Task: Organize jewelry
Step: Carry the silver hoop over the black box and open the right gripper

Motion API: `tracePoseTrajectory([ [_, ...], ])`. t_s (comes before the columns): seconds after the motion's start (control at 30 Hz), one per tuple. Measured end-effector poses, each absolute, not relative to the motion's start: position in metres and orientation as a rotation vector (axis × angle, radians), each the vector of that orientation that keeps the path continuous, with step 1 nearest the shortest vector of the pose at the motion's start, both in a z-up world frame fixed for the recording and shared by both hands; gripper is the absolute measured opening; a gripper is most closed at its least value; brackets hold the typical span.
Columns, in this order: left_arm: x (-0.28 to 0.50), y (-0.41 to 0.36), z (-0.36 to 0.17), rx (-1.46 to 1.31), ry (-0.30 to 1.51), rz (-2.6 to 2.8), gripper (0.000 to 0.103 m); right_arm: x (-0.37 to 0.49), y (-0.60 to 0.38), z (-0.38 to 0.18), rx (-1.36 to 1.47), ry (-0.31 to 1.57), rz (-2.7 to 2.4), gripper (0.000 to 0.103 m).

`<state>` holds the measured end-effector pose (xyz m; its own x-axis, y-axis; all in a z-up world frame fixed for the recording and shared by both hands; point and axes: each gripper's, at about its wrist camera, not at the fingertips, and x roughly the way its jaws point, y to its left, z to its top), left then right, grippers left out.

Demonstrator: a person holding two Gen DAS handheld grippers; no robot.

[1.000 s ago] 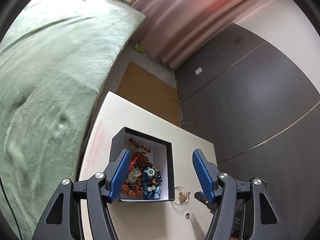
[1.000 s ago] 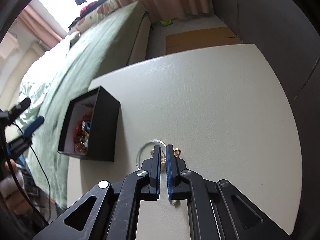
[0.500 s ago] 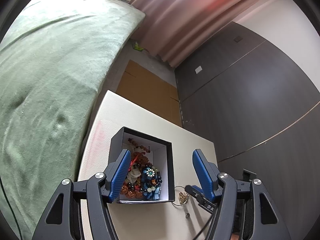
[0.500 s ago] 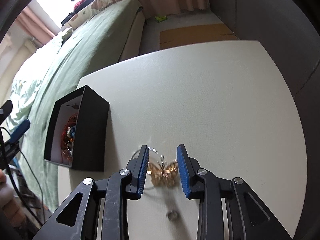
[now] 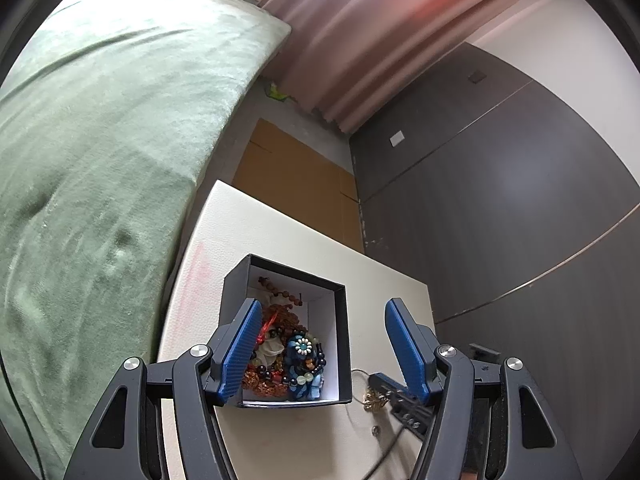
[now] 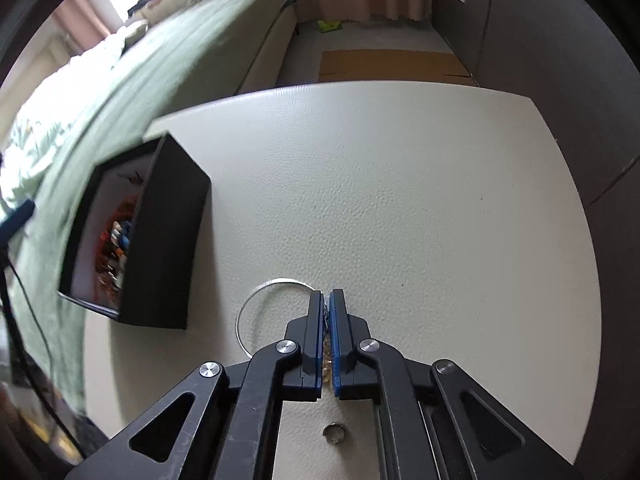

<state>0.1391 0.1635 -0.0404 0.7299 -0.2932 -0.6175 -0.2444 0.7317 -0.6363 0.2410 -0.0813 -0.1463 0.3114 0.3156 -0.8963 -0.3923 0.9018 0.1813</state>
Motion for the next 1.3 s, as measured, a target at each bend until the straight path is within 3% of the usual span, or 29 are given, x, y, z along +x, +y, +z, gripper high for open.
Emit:
tracePoseTrajectory([
  [0.27, 0.133, 0.171, -0.039, -0.788, 0.756, -0.011, 0.065, 0.230, -0.090, -0.098, 0.181, 1.035, 0.623, 0.005],
  [0.5, 0.130, 0.177, -0.040, -0.795, 0.765, 0.019, 0.065, 0.227, -0.058, -0.088, 0.385, 0.969, 0.805, 0.006],
  [0.53, 0.129, 0.178, -0.041, -0.799, 0.766, 0.021, 0.065, 0.229, -0.050, -0.091, 0.422, 0.965, 0.846, 0.010],
  [0.6, 0.128, 0.178, -0.041, -0.803, 0.765, 0.029, 0.072, 0.231, -0.036, -0.101, 0.429, 1.010, 0.904, 0.059],
  [0.63, 0.127, 0.178, -0.041, -0.803, 0.764, 0.033, 0.074, 0.227, -0.035, -0.104, 0.414, 1.017, 0.895, 0.064],
  [0.7, 0.125, 0.177, -0.041, -0.794, 0.760, 0.040, 0.080, 0.220, -0.034, -0.106, 0.371, 1.004, 0.843, 0.064],
  [1.3, 0.119, 0.113, -0.032, -0.644, 0.766, -0.022, 0.081, 0.199, -0.130, -0.088, 0.243, 0.994, 0.624, 0.064],
])
